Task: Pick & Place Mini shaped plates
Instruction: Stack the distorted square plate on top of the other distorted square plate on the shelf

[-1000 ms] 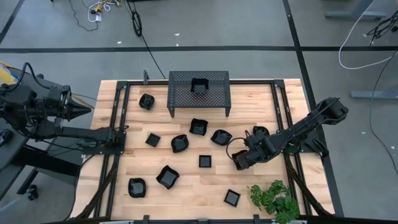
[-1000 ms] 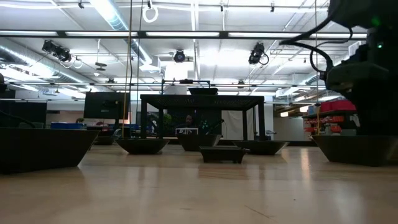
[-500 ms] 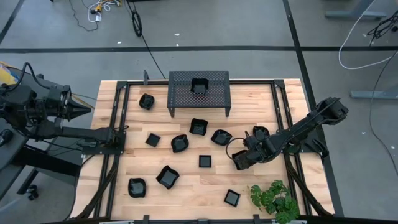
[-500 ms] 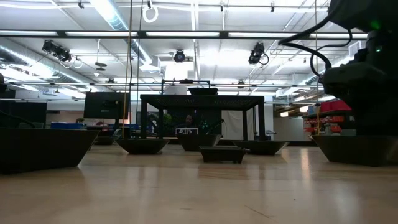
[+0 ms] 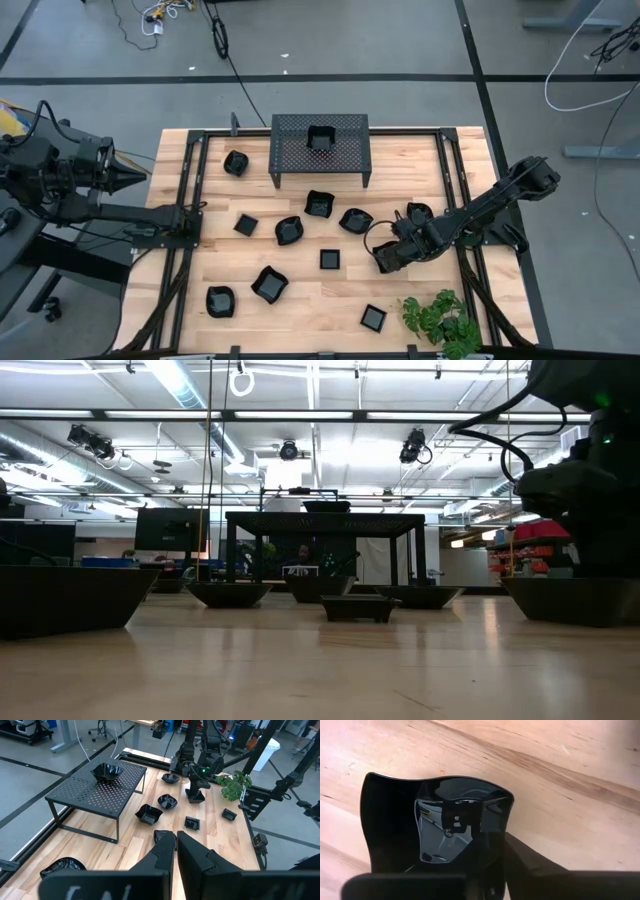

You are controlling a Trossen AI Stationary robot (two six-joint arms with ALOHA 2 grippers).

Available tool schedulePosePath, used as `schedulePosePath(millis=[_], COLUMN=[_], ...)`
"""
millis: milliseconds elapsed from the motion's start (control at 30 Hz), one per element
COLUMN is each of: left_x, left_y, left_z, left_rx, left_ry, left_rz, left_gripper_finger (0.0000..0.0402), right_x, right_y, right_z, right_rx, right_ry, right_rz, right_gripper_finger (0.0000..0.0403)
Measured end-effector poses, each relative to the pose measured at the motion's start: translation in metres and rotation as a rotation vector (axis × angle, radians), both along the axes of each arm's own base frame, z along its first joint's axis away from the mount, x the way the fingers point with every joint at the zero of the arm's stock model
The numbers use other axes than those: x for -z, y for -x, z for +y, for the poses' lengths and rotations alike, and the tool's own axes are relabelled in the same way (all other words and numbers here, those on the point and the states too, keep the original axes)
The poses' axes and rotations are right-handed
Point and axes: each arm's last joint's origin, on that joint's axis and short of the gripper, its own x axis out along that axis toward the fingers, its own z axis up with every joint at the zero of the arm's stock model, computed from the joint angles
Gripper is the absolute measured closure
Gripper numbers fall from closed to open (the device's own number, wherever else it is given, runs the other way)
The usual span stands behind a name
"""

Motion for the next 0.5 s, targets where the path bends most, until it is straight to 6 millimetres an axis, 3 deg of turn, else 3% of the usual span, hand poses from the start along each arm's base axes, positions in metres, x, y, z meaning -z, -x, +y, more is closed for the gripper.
schedulePosePath(millis=[300, 500], left_x=[0.0, 0.0], left_y=[0.0, 0.0], left_z=[0.0, 0.0], left_rx=[0.0, 0.0], left_ry=[0.0, 0.0], left_rz=[0.0, 0.0], left_gripper_finger=[0.0376, 0.0376], right_x=[-0.0005, -0.0055], right_y=[-0.0019, -0.0076], right_z=[0.0006, -0.0012], right_rx=[0.003, 0.013], right_ry=[-0.009, -0.014], right_rz=[-0.018, -0.037], right_gripper_finger=[0.0396, 0.0397])
